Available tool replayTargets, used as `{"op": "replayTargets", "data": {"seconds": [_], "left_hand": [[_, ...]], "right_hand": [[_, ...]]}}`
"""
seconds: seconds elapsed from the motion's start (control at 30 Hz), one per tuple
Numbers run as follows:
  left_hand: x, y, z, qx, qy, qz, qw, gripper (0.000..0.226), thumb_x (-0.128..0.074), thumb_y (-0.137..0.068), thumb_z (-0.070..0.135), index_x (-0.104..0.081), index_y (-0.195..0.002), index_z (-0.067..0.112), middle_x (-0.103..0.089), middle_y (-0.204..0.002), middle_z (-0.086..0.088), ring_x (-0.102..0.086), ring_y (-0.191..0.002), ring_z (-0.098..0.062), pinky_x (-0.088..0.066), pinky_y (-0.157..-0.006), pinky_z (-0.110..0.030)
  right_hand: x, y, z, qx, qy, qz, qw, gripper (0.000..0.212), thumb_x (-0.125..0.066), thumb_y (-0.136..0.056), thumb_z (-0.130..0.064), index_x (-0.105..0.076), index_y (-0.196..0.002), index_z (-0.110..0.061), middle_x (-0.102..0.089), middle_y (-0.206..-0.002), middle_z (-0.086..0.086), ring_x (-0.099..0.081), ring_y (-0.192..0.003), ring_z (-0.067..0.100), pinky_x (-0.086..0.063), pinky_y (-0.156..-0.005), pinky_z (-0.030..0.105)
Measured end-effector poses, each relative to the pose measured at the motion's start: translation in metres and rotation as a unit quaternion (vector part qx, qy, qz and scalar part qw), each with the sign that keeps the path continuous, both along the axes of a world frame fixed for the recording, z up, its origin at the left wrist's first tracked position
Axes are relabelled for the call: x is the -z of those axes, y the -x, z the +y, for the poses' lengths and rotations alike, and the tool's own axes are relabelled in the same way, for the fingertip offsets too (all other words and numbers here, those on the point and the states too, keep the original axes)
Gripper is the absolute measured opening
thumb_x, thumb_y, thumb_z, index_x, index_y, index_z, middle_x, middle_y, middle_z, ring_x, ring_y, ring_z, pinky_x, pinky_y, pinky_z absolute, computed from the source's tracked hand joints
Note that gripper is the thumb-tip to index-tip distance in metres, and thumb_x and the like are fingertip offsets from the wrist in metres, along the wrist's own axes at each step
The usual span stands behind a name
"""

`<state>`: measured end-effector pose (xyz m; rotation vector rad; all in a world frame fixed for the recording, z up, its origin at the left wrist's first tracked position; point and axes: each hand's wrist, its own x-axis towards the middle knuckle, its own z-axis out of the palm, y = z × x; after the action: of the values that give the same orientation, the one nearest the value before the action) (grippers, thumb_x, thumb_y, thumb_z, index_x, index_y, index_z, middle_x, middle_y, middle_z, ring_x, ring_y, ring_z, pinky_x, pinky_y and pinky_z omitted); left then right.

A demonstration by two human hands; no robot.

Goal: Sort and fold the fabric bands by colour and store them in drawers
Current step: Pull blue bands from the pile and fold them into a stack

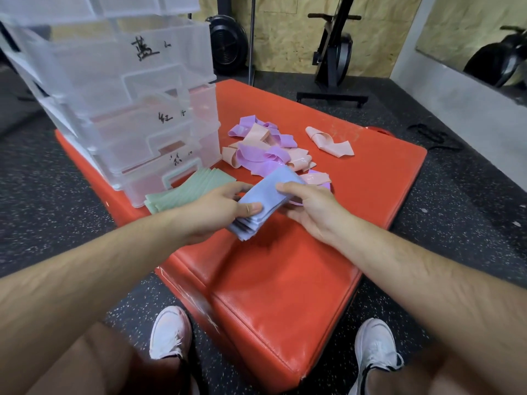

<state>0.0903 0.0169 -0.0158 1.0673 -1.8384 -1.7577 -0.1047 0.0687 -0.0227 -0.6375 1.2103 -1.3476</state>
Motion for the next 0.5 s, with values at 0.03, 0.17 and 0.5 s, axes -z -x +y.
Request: {"op": "replayTargets", "data": {"seconds": [0.03,0.17,0.5], "left_hand": [[-0.002,-0.003,0.001,-0.007,-0.002,0.01,1.0,0.022,-0.066,-0.094,0.017,-0.062,-0.115,0.017,-0.067,-0.088,-0.005,-0.063,-0.079,-0.017,-0.052,-0.068,-0.031],[-0.008,-0.016,0.0,-0.038,0.001,0.002,0.999,0.028,-0.066,-0.094,0.016,-0.059,-0.121,0.014,-0.067,-0.102,-0.018,-0.065,-0.086,-0.021,-0.055,-0.073,-0.035],[-0.005,-0.032,-0.04,-0.136,0.397,-0.24,0.875,0.021,-0.057,-0.094,0.037,-0.065,-0.108,0.023,-0.066,-0.104,0.002,-0.063,-0.1,-0.022,-0.051,-0.087,-0.038]], "right_hand": [[-0.001,-0.006,-0.003,-0.006,0.001,-0.019,1.0,0.019,-0.068,-0.088,-0.001,-0.068,-0.107,-0.001,-0.073,-0.093,0.013,-0.07,-0.092,0.029,-0.057,-0.094,0.046],[-0.004,-0.025,-0.016,-0.023,0.0,-0.029,0.999,0.041,-0.068,-0.091,-0.004,-0.052,-0.129,-0.009,-0.07,-0.112,0.013,-0.07,-0.101,0.037,-0.057,-0.091,0.054],[-0.024,-0.036,-0.039,0.078,-0.003,0.059,0.995,0.045,-0.071,-0.088,-0.002,-0.05,-0.126,-0.009,-0.068,-0.119,0.016,-0.074,-0.095,0.029,-0.058,-0.051,0.031]]}}
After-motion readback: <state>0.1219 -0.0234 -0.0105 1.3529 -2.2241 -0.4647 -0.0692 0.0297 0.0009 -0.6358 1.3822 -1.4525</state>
